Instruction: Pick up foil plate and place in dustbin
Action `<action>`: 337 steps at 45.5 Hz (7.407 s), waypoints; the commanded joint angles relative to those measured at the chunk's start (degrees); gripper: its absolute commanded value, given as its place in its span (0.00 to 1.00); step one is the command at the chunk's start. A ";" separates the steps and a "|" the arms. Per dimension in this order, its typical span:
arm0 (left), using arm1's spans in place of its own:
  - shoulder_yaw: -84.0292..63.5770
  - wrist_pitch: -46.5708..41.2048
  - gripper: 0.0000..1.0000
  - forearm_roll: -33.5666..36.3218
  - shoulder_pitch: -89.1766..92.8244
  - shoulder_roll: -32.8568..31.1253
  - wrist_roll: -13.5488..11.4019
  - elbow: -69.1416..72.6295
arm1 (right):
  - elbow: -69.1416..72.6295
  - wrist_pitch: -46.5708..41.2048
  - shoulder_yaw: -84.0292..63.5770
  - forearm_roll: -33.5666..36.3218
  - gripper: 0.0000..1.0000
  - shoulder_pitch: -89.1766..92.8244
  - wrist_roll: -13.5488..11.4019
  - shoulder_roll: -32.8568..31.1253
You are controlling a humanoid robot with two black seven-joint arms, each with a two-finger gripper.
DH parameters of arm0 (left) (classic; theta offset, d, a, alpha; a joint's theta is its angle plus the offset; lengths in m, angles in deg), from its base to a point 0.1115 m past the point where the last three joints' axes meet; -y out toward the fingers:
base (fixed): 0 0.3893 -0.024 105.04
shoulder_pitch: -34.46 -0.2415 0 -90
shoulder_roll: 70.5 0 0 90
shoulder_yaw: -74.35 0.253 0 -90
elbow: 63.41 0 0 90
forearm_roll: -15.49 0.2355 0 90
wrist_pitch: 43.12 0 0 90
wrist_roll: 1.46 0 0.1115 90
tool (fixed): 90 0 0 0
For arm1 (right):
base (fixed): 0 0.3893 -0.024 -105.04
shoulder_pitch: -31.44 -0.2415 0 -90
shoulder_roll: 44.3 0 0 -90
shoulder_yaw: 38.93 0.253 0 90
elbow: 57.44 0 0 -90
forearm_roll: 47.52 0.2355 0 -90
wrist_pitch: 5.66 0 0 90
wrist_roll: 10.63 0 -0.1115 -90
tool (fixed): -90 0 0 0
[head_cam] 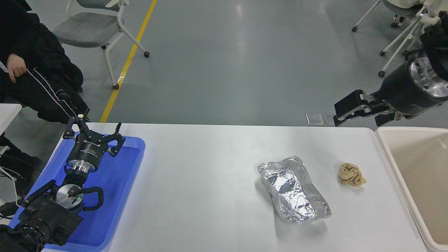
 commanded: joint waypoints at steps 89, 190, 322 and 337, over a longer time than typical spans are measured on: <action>0.00 0.00 1.00 0.00 0.07 -0.09 -0.01 0.00 | -27.96 16.79 9.33 -0.18 1.00 49.49 0.61 14.04; 0.00 0.00 1.00 0.00 0.16 -0.09 -0.01 0.00 | -16.39 16.53 9.60 -11.08 0.00 41.09 0.79 8.43; 0.00 0.00 1.00 0.00 0.07 0.00 -0.01 0.00 | -88.62 21.97 20.23 10.19 0.00 98.80 0.09 -4.41; 0.00 0.00 1.00 0.00 0.07 0.00 -0.10 0.00 | -88.62 25.75 28.14 10.10 0.00 104.26 -1.32 -4.06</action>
